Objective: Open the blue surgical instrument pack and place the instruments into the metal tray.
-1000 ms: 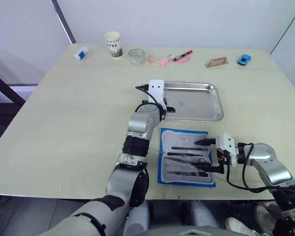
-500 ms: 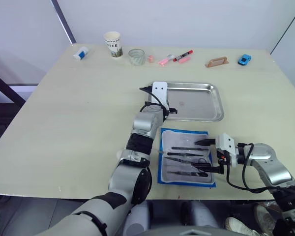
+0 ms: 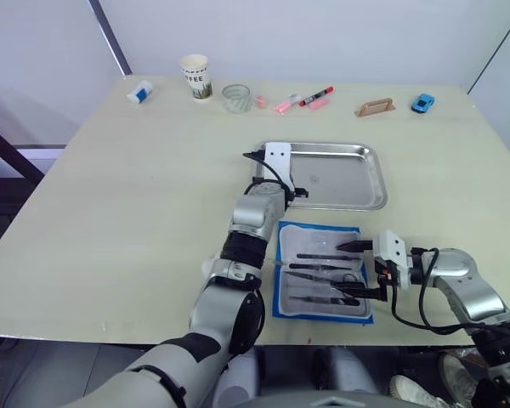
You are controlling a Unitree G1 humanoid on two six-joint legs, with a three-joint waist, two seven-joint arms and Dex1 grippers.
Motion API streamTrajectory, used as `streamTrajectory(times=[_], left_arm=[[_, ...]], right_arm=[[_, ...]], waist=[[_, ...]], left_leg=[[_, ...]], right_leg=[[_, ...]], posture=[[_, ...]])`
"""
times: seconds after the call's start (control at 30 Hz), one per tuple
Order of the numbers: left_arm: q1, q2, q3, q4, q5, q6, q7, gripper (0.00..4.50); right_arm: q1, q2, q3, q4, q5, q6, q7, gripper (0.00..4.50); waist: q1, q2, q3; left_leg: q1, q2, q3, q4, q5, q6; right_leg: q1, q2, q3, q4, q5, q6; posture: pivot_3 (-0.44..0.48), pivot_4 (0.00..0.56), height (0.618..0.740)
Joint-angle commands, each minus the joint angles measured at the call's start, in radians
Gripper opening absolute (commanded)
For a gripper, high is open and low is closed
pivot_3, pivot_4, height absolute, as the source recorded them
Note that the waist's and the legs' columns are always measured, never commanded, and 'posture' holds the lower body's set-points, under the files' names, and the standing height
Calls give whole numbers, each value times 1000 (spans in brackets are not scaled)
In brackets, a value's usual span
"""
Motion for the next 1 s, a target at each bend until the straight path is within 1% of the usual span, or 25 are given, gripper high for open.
streamTrajectory(times=[0.03,0.4,0.43,0.47,0.53,0.57,0.7,0.77,0.87,0.9,0.93,1.0], left_arm=[[-8,-1,1,-25,-3,0,5,107],[-4,-3,-6,-63,-5,21,1,107],[-3,-4,-4,-64,-5,22,2,674],[-3,-4,-4,-66,-5,22,2,913],[-2,-4,-9,-76,-2,27,2,1735],[-5,-5,-11,-81,-2,28,2,2220],[-6,-4,-22,-116,-8,39,-19,2220],[2,-6,-29,-152,-20,26,-51,2220],[20,8,-46,-269,-67,12,-162,2220],[31,39,-78,-307,-67,-12,-225,2220],[45,75,-110,-345,-85,-34,-317,2220],[60,140,-141,-393,-105,-76,-433,2220]], right_arm=[[35,-23,27,29,-53,26,3,4500],[28,-21,29,38,-54,24,5,4500],[27,-21,29,38,-54,24,6,4500],[27,-21,30,38,-54,24,6,4500],[27,-21,31,38,-55,23,6,4500],[26,-21,31,40,-54,23,8,4500],[23,-22,31,41,-54,23,11,4500],[23,-23,31,40,-54,23,11,4500],[23,-26,27,35,-52,27,10,4500],[24,-27,26,33,-51,28,10,4500],[25,-28,25,32,-50,28,10,4500],[25,-29,23,33,-49,26,11,4500]], waist=[[0,0,0],[0,0,0],[0,0,0],[0,0,0],[0,0,0],[0,0,0],[0,0,0],[0,0,0],[0,0,0],[0,0,0],[0,0,0],[-1,1,0]], left_leg=[[0,0,0,0,0,0],[0,0,0,0,0,0],[0,0,0,0,0,0],[0,0,0,0,0,0],[0,0,0,0,0,0],[0,0,0,0,0,0],[0,0,0,0,0,0],[0,0,0,0,0,0],[0,0,0,0,0,-1],[0,0,0,0,0,-1],[0,0,0,0,0,-1],[0,0,0,-1,1,-1]], right_leg=[[0,0,0,0,0,0],[0,0,0,0,0,0],[0,0,0,0,0,0],[0,0,0,0,0,0],[0,0,0,0,0,0],[0,0,0,0,0,0],[0,0,0,0,0,0],[0,0,0,0,0,0],[0,0,0,0,0,0],[0,0,0,0,0,0],[0,0,0,0,0,0],[0,0,0,0,0,0]], posture=[[0,150,740],[0,150,740],[0,150,740],[0,150,740],[0,150,740],[0,150,740],[0,150,740],[0,150,740],[0,150,740],[0,150,740],[0,150,740],[0,150,740]])
